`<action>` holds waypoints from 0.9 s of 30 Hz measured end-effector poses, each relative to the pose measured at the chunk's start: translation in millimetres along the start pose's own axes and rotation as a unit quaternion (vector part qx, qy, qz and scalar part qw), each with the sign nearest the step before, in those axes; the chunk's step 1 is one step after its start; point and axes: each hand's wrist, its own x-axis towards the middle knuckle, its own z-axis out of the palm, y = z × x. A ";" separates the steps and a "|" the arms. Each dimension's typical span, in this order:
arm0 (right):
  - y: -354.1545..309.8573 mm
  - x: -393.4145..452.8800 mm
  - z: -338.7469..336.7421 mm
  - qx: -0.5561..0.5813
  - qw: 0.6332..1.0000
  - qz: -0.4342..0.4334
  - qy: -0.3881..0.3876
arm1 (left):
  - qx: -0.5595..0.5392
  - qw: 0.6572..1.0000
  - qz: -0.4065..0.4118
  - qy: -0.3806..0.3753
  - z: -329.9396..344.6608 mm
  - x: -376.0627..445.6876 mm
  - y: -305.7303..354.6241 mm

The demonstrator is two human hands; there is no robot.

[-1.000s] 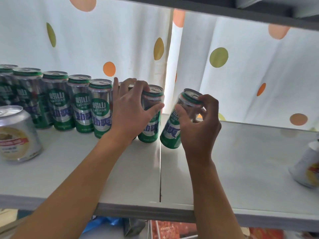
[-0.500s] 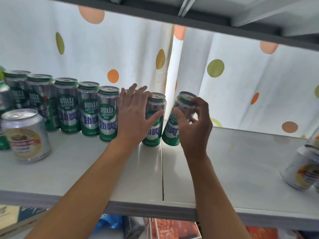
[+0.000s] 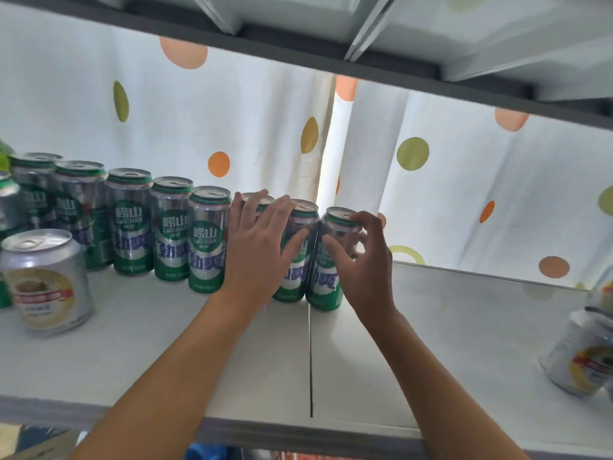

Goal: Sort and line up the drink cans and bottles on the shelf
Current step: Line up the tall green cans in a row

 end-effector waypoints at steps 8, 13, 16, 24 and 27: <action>6.4 -6.8 2.9 -0.012 1.000 -0.005 0.005 | 0.015 1.000 0.005 -0.025 1.2 -3.1 1.4; -1.8 -6.8 -4.2 -0.100 0.994 -0.048 0.004 | 0.027 0.999 -0.006 -0.033 -4.4 -5.8 8.0; -15.1 -9.9 -3.7 -0.123 0.986 -0.107 0.026 | 0.081 0.996 0.002 -0.029 -12.2 -9.4 13.1; -58.9 -30.7 10.0 -0.093 0.985 -0.142 0.019 | 0.054 0.998 -0.020 -0.013 -80.0 -28.4 8.7; -91.6 -45.2 39.4 -0.101 0.985 -0.137 -0.002 | 0.056 0.998 -0.011 -0.002 -126.5 -34.7 -20.4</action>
